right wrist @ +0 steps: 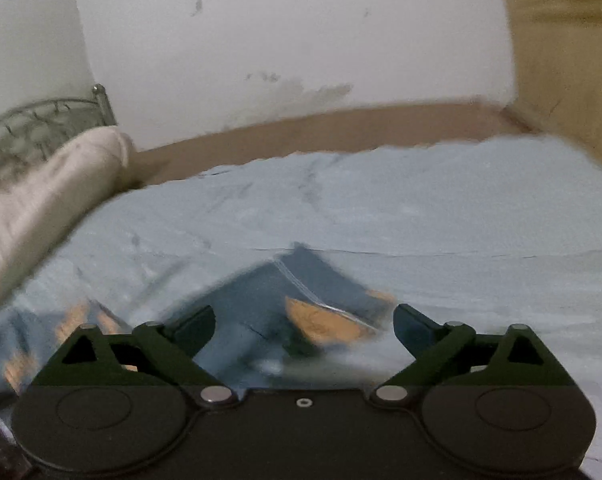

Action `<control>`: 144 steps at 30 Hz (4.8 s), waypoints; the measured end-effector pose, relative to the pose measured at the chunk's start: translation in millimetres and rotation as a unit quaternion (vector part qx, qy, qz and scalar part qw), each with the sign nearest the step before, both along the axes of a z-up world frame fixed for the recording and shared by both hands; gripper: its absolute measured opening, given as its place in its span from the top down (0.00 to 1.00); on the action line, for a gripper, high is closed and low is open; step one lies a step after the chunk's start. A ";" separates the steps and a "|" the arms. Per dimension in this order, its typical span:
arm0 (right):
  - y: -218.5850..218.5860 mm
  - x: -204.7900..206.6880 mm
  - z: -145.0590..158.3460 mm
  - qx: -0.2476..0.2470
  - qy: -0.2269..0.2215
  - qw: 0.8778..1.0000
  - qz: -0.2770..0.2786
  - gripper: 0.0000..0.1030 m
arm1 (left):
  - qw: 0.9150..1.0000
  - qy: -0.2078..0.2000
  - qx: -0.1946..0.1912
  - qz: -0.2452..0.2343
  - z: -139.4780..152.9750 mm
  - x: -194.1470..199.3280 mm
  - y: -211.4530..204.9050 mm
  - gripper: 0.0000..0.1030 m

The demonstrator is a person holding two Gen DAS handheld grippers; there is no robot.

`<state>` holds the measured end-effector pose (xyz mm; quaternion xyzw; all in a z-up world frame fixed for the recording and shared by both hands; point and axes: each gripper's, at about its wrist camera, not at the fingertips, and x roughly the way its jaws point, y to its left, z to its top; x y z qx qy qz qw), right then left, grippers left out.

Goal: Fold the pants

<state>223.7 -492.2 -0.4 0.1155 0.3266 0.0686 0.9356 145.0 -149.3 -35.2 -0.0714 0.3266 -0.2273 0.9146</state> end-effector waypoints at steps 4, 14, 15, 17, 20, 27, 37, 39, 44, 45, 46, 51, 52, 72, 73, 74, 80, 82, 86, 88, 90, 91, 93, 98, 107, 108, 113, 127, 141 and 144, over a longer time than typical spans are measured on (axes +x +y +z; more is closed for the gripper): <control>34.8 57.8 -0.8 0.034 0.052 0.998 -0.013 0.04 | 1.000 0.007 0.012 -0.017 0.1 -0.1 -8.0 0.94; 77.5 83.4 -21.0 -0.027 0.137 0.990 -0.025 0.95 | 0.996 -0.056 0.044 -0.057 13.9 -26.3 -21.2 1.00; 69.3 75.0 -18.3 -0.005 0.125 0.992 -0.029 1.00 | 0.995 -0.058 0.046 -0.060 14.4 -27.9 -21.1 1.00; 54.6 51.4 -6.8 0.005 0.091 0.995 -0.043 1.00 | 0.994 -0.068 0.054 -0.065 15.5 -31.8 -21.3 1.00; 29.9 -2.3 13.4 0.023 0.023 0.997 -0.075 1.00 | 0.991 -0.083 0.074 -0.079 16.0 -40.5 -22.3 1.00; -7.9 -144.4 -4.4 0.065 -0.033 0.980 -0.185 1.00 | 0.983 -0.088 0.132 -0.098 -1.8 -54.9 -29.2 1.00; -19.7 -179.4 -58.5 0.150 -0.019 0.963 -0.221 0.74 | 0.983 -0.084 0.133 -0.092 -3.2 -57.3 -26.8 1.00; -23.1 -173.1 -54.1 0.161 -0.019 0.963 -0.217 0.63 | 0.984 -0.082 0.131 -0.091 -3.3 -56.8 -26.5 1.00; -31.1 -156.8 -47.7 0.136 0.002 0.959 -0.249 0.62 | 0.984 -0.080 0.134 -0.091 -3.4 -56.6 -27.5 1.00; -33.4 -154.8 -48.3 0.140 0.000 0.957 -0.255 0.63 | 0.984 -0.081 0.134 -0.089 -2.7 -57.0 -27.7 1.00; -35.1 -151.3 -48.3 0.141 0.000 0.956 -0.258 0.63 | 0.984 -0.081 0.134 -0.088 -2.2 -57.5 -27.8 1.00; -42.9 -134.3 -46.2 0.140 -0.005 0.951 -0.277 0.66 | 0.983 -0.084 0.137 -0.088 -0.3 -58.6 -29.0 1.00; -44.7 -131.9 -46.5 0.140 -0.004 0.949 -0.281 0.71 | 0.983 -0.084 0.137 -0.088 0.0 -58.8 -29.4 1.00; -21.2 -184.0 -47.4 0.011 -0.042 0.957 -0.285 0.96 | 0.984 -0.077 0.132 -0.092 -5.3 -56.8 -27.4 0.98; -20.3 -184.4 -47.0 0.007 -0.042 0.958 -0.284 0.95 | 0.985 -0.074 0.126 -0.094 -5.0 -56.4 -26.4 0.96; -19.8 -183.2 -47.3 0.002 -0.040 0.958 -0.283 0.94 | 0.986 -0.072 0.119 -0.095 -4.2 -55.8 -24.7 0.89; -8.7 -182.6 -42.3 -0.039 -0.052 0.960 -0.271 0.38 | 0.990 -0.098 0.090 -0.050 13.8 -53.3 -4.0 0.23; -1.7 -183.6 -39.8 -0.056 -0.066 0.961 -0.264 0.29 | 0.990 -0.103 0.089 -0.029 22.1 -48.5 8.1 0.15; 17.6 -181.9 -36.9 -0.082 -0.083 0.963 -0.242 0.05 | 0.986 -0.124 0.105 0.042 38.4 -38.5 43.7 0.06; 29.7 -180.3 -36.1 -0.086 -0.092 0.967 -0.222 0.01 | 0.982 -0.131 0.114 0.080 44.0 -33.9 67.8 0.05; 43.2 -177.1 -36.1 -0.088 -0.099 0.971 -0.199 0.01 | 0.977 -0.131 0.123 0.113 46.4 -29.2 92.5 0.04; 49.5 -175.7 -36.2 -0.086 -0.102 0.973 -0.187 0.01 | 0.974 -0.129 0.129 0.133 46.4 -26.9 106.4 0.03; 62.8 -171.4 -36.5 -0.084 -0.108 0.978 -0.159 0.01 | 0.967 -0.123 0.137 0.174 44.7 -23.2 134.6 0.02; 99.4 -160.1 -39.3 -0.085 -0.111 0.986 -0.095 0.01 | 0.952 -0.090 0.130 0.262 29.5 -14.6 204.9 0.01; 151.9 -144.1 -46.2 -0.088 -0.095 0.991 -0.023 0.01 | 0.954 -0.022 0.030 0.296 6.3 -1.3 279.5 0.15; 158.2 -142.3 -46.3 -0.090 -0.094 0.991 -0.016 0.01 | 0.957 -0.016 0.019 0.290 3.0 1.0 283.3 0.18; 174.6 -136.5 -42.7 -0.092 -0.094 0.991 0.002 0.01 | 0.961 0.011 0.002 0.277 -9.2 14.2 286.8 0.37; 186.8 -130.8 -44.9 -0.117 -0.093 0.989 0.019 0.01 | 0.939 -0.063 0.066 0.330 31.7 -1.5 257.0 0.86; 180.3 -128.8 -63.4 -0.132 -0.093 0.987 0.010 0.01 | 0.938 -0.065 0.141 0.310 22.1 9.0 221.4 0.26; 181.7 -125.1 -61.5 -0.131 -0.099 0.986 0.013 0.01 | 0.947 -0.082 0.138 0.277 27.9 17.6 199.4 0.19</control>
